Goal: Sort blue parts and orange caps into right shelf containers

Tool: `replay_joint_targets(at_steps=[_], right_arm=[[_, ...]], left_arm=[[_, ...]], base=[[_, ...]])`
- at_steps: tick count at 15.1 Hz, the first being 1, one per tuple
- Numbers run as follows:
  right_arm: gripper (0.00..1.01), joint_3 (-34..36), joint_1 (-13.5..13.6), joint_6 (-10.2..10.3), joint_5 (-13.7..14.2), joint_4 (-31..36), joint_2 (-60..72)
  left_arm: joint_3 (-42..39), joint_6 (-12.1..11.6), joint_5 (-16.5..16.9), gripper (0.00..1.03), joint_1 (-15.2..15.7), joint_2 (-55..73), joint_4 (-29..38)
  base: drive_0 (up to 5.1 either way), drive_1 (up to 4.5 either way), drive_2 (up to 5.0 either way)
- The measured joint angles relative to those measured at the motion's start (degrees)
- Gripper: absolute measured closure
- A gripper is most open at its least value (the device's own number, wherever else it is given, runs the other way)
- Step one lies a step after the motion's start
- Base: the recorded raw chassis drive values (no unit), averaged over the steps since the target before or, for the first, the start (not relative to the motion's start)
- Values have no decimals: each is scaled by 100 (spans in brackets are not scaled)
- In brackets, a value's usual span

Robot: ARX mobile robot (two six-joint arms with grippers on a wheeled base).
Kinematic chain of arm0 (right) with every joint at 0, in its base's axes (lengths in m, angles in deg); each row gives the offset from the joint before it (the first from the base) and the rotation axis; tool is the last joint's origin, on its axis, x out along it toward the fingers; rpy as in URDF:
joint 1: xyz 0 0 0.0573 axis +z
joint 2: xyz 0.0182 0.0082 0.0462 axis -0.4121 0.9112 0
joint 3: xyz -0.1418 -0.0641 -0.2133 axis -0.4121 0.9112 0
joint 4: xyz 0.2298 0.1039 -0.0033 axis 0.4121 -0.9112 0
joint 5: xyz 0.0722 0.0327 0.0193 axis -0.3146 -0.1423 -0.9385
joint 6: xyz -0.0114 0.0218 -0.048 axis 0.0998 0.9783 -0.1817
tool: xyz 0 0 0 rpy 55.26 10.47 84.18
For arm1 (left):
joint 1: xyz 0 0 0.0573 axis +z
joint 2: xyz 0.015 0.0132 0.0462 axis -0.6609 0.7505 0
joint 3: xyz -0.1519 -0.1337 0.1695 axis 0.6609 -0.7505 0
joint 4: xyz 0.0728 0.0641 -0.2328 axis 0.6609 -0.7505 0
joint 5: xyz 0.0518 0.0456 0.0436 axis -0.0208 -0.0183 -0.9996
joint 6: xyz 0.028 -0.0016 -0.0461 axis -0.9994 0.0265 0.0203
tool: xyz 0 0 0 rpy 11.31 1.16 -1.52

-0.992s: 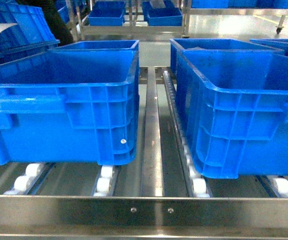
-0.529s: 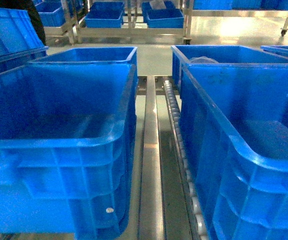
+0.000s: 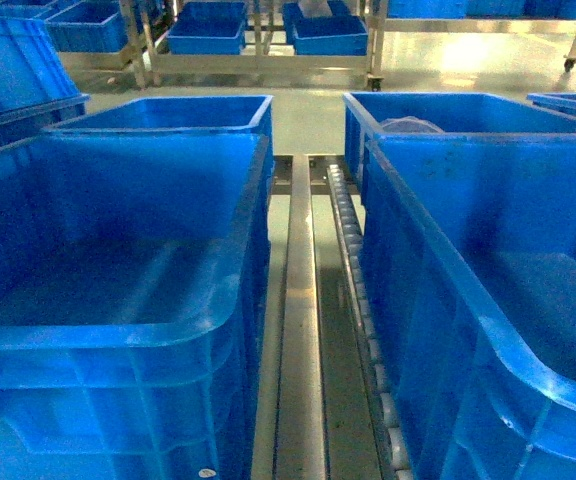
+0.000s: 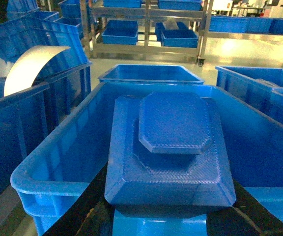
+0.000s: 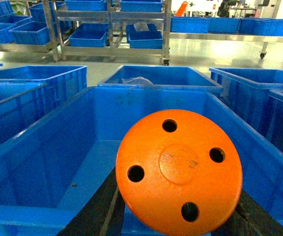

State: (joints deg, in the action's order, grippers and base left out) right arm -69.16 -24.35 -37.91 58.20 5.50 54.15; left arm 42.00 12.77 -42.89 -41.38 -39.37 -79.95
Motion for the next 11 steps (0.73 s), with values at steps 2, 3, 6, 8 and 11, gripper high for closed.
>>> replay_joint_targets(at_steps=[2, 3, 6, 8, 11], right_arm=[[60, 0, 0, 0, 0, 0, 0], [60, 0, 0, 0, 0, 0, 0], [60, 0, 0, 0, 0, 0, 0], [60, 0, 0, 0, 0, 0, 0], [60, 0, 0, 0, 0, -2, 0]], left_arm=[[0, 0, -2, 60, 0, 0, -2], [0, 0, -2, 60, 0, 0, -2], [0, 0, -2, 60, 0, 0, -2], [0, 0, -2, 60, 0, 0, -2], [0, 0, 0, 60, 0, 0, -2]], base=[[0, 0, 0], [0, 0, 0], [0, 0, 0], [0, 0, 0], [0, 0, 0]])
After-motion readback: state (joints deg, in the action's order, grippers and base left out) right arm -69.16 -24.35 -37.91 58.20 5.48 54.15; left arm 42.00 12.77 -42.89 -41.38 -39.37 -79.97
